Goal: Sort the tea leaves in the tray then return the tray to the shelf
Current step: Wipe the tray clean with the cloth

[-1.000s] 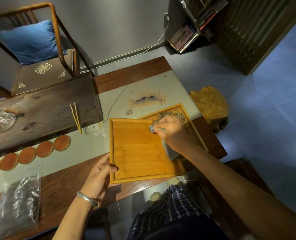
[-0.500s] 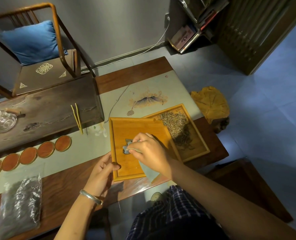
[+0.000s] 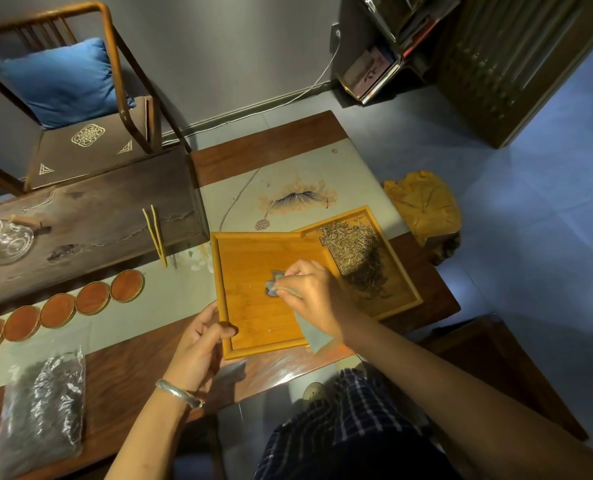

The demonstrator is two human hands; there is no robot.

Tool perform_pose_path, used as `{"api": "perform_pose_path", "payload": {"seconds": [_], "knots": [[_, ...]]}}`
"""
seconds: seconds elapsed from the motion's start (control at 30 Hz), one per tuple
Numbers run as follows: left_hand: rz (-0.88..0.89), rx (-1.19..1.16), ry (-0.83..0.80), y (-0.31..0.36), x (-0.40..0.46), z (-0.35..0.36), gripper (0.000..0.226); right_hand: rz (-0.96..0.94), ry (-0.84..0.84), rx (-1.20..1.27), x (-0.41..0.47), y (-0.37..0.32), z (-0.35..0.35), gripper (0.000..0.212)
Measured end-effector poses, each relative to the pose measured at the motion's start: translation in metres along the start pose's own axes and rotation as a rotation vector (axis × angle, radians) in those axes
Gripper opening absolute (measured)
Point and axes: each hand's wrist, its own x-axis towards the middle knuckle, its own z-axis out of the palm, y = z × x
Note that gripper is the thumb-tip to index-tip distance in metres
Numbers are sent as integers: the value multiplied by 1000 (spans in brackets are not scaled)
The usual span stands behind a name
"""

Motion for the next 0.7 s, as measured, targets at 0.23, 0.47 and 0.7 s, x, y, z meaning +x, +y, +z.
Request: {"api": "perform_pose_path", "payload": {"seconds": [0.23, 0.47, 0.7], "knots": [[-29, 2, 23, 1, -1, 2, 48, 6, 23, 72, -3, 4, -19, 14], [-76, -130, 51, 3, 2, 4, 44, -139, -113, 145, -16, -20, -8, 19], [-41, -29, 87, 3, -2, 5, 46, -31, -5, 160, -25, 11, -13, 18]]}}
